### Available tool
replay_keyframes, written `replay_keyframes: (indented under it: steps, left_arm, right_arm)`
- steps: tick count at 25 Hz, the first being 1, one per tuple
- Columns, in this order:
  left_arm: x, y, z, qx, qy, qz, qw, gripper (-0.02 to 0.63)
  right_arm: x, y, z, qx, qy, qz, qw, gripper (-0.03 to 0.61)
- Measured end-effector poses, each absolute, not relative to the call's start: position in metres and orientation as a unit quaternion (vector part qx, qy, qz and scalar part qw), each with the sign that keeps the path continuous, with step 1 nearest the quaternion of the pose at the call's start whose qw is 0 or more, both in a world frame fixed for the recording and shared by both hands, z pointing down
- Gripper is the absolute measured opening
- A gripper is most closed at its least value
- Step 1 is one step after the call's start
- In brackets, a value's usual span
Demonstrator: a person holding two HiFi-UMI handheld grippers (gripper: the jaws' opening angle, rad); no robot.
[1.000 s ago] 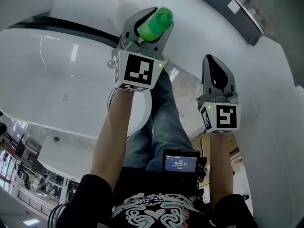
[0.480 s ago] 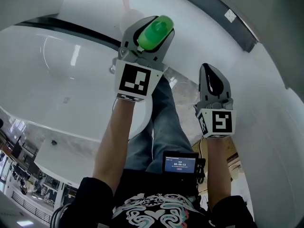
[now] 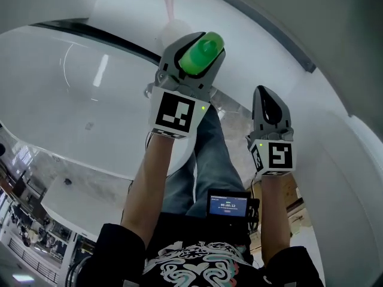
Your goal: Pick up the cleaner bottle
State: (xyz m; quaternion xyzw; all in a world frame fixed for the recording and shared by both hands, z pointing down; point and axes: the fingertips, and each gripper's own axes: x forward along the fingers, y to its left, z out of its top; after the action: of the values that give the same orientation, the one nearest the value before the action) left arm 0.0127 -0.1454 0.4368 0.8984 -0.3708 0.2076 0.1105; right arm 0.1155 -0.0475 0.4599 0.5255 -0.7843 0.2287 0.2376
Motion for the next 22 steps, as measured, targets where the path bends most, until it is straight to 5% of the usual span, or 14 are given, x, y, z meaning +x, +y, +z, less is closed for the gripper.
replay_keyframes:
  steps: [22]
  left_arm:
    - [-0.018,-0.101,0.327,0.902,-0.379,0.188,0.088,0.190]
  right_arm:
    - [0.099,-0.024,0.373,0.547,-0.790,0.192,0.200,0.026]
